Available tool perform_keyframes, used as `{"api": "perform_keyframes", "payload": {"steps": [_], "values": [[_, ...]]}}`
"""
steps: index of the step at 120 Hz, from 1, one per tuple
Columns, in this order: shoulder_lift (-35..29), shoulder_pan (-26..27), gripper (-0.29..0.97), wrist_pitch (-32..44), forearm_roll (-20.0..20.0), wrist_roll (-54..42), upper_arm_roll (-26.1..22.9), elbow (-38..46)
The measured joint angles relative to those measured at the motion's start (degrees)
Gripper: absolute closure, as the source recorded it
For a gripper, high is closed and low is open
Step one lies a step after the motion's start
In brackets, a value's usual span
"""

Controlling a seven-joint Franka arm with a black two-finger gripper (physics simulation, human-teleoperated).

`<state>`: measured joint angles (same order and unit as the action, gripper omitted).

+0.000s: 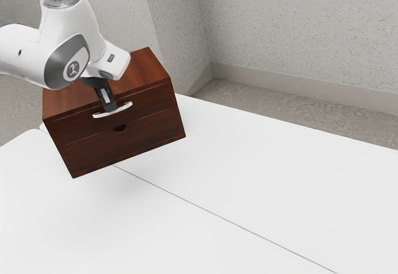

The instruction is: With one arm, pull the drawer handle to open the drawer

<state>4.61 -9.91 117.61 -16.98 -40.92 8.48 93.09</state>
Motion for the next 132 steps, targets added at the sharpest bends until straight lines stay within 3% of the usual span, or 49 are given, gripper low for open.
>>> {"api": "perform_keyframes", "payload": {"steps": [86, 132], "values": [[2.61, 0.0, 0.53, 0.99, -0.51, 4.11, 0.99, 0.01], [3.84, -0.02, 0.53, 1.92, -0.73, 4.34, 1.79, -0.07]]}}
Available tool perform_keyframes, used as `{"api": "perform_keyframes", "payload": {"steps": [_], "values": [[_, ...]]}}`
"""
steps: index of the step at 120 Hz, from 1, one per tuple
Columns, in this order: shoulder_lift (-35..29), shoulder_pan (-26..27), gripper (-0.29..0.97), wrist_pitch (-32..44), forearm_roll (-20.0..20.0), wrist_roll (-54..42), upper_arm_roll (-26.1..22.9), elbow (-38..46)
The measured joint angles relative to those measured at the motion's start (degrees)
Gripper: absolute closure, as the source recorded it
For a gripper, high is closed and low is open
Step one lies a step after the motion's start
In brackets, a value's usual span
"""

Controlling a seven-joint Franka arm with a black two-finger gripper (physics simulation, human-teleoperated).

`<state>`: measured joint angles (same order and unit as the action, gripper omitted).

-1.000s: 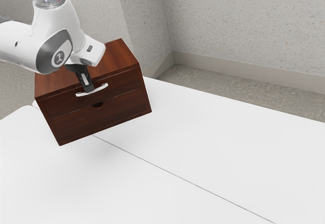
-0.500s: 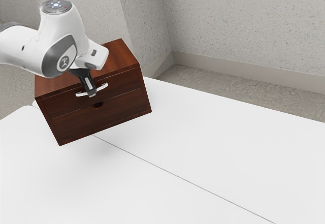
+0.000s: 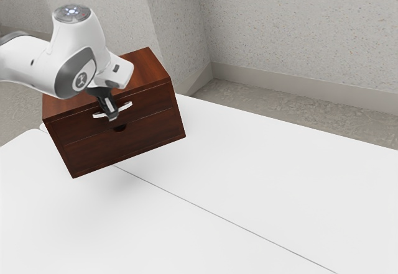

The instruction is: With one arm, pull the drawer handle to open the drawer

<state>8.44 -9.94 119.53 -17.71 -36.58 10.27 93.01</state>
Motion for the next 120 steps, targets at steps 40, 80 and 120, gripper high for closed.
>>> {"api": "perform_keyframes", "payload": {"steps": [40, 80, 120], "values": [[0.26, 0.02, 0.56, 0.49, -0.02, 0.03, 0.01, 0.13], [0.47, 0.04, 0.6, 1.25, -0.04, 0.0, 0.04, 0.37], [0.31, 0.09, 0.65, 3.18, 0.06, -1.6, -0.05, 1.0]]}}
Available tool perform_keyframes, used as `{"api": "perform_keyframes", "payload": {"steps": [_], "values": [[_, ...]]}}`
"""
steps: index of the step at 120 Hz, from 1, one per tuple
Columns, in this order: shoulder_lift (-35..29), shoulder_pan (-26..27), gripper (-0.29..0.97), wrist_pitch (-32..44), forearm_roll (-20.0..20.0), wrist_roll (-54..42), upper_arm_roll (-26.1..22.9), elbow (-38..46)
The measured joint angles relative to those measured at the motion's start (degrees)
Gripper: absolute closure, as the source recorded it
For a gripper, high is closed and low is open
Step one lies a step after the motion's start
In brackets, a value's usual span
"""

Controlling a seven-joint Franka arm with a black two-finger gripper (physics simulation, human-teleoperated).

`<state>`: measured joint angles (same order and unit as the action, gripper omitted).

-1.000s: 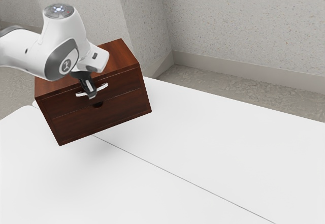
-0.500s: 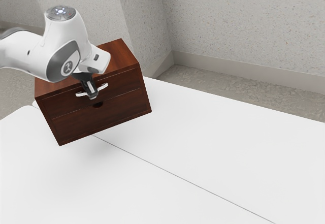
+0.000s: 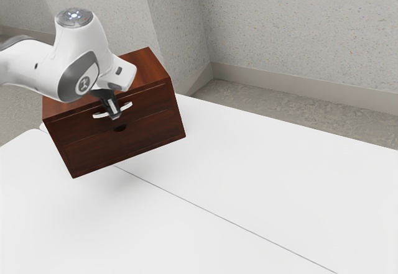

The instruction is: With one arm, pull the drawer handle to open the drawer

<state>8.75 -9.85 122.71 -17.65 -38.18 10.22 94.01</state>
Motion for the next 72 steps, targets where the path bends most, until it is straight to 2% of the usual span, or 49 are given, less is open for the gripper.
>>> {"api": "perform_keyframes", "payload": {"steps": [72], "values": [[-3.84, 0.66, 0.67, 1.9, 0.02, -2.1, -0.3, 5.64]]}}
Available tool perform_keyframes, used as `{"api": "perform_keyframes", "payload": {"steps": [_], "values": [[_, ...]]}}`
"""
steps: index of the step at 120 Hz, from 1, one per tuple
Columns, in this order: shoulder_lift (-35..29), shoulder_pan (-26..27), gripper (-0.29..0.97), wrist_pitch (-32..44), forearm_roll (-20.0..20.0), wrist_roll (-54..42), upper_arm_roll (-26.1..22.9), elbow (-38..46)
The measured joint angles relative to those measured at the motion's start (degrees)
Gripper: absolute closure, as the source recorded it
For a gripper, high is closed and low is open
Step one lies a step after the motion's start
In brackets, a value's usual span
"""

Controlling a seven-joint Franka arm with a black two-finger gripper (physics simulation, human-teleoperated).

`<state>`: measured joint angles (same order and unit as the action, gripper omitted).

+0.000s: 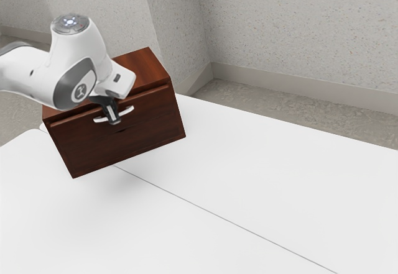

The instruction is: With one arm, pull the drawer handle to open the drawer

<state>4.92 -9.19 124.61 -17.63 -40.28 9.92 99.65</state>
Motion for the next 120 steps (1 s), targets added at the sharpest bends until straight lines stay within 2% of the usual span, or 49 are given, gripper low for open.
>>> {"api": "perform_keyframes", "payload": {"steps": [120], "values": [[-8.14, 1.72, 0.65, 0.45, 0.29, 0.25, -1.83, 10.06]]}}
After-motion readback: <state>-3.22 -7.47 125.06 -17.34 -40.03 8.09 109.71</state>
